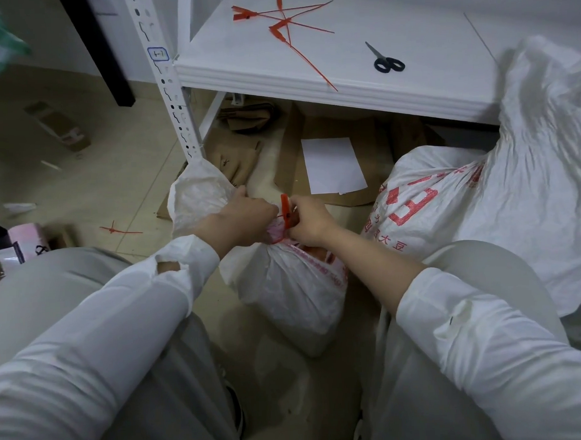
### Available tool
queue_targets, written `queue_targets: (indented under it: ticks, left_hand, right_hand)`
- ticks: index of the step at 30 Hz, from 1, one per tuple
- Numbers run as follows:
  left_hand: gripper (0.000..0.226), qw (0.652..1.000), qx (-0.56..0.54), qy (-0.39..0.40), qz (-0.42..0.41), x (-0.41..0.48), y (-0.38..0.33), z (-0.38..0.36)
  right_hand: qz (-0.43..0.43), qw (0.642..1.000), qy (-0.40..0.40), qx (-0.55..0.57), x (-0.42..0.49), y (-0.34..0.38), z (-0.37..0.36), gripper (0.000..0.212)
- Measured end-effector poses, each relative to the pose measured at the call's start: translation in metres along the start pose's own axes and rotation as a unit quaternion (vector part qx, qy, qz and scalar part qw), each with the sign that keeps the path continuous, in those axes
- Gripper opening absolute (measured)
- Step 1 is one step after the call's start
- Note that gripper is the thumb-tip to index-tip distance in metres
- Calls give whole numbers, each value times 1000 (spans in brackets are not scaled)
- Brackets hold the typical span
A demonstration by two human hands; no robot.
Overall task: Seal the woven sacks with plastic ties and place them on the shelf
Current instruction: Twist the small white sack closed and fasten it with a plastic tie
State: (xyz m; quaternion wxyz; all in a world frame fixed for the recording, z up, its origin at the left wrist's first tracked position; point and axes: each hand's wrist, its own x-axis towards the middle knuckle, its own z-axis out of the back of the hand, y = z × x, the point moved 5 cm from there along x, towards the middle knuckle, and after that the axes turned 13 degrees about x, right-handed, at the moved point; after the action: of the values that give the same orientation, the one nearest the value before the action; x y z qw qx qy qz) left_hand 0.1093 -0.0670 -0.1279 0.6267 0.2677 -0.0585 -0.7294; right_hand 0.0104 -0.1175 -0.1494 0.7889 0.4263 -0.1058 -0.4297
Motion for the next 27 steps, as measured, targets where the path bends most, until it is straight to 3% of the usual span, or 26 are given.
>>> queue_targets:
  ticks: [6, 11, 16, 20, 24, 27]
  left_hand:
    - [36, 996, -83, 12, 12, -6, -1, 6]
    - [32, 997, -81, 14, 4, -7, -4, 7]
    - [38, 995, 24, -94, -17, -6, -16, 4]
    - [59, 980, 80, -178, -34, -3, -27, -5]
    - [81, 985, 78, -151, -42, -3, -28, -5]
    - [81, 983, 80, -162, -16, -4, -30, -3]
  right_hand:
    - [2, 999, -40, -6, 2, -6, -5, 22]
    - [-32, 999, -37, 5, 4, -11, -3, 19]
    - [-135, 990, 18, 38, 3, -25, 5, 31]
    - [-167, 985, 34, 39, 2, -28, 8, 35]
    - [-169, 984, 40, 38, 1, -23, 8, 32]
    - [-168, 984, 48, 28, -1, -19, 7, 31]
